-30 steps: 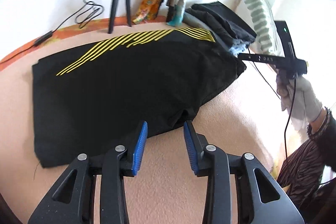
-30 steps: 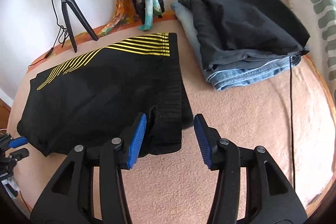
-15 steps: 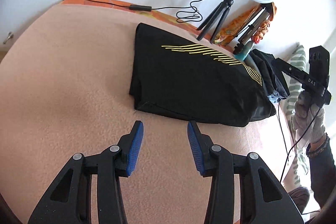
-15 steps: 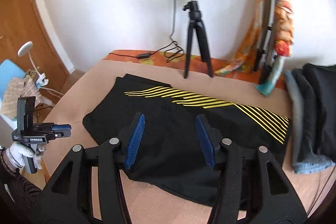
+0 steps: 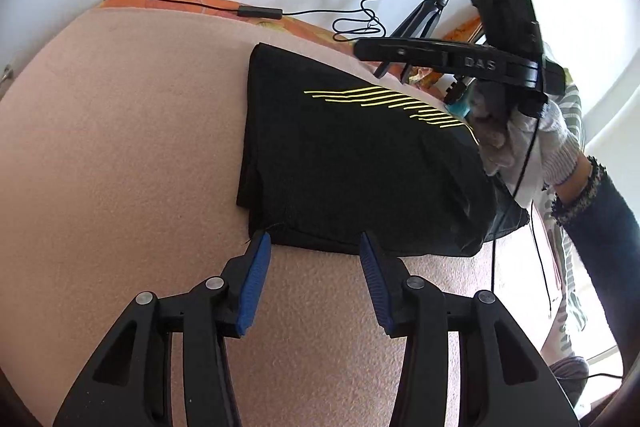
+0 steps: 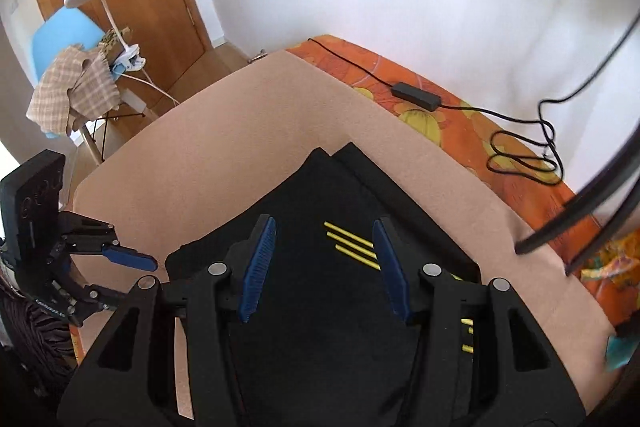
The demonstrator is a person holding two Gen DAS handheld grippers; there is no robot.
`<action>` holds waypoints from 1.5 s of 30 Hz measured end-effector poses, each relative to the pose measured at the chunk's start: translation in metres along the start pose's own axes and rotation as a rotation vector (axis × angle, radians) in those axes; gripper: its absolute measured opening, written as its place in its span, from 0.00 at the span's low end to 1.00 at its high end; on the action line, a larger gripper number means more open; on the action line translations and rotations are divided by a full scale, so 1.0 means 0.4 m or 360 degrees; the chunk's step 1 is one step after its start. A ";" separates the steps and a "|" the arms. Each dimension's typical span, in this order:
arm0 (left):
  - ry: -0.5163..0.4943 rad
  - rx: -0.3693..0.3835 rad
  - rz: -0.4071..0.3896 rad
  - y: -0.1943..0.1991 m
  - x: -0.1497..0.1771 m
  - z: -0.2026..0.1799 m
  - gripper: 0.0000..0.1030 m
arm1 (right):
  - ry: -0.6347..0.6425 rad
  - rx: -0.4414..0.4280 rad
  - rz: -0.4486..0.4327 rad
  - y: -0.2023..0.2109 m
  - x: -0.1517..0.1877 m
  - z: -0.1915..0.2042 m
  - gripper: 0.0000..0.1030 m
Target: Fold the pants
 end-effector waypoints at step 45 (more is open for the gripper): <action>0.0669 0.0209 -0.0169 -0.026 -0.036 0.093 0.56 | -0.0265 0.0057 -0.0041 -0.017 -0.059 -0.046 0.51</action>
Point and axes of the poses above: each gripper's, at about its wrist camera, not at the fingertips, and y roughly against the way its jaws point, z to its left, x to its underside, the point moved 4 cm from there along -y, roughly the way its jaws point, and after that the axes turned 10 degrees about x, right-handed, at the moved point
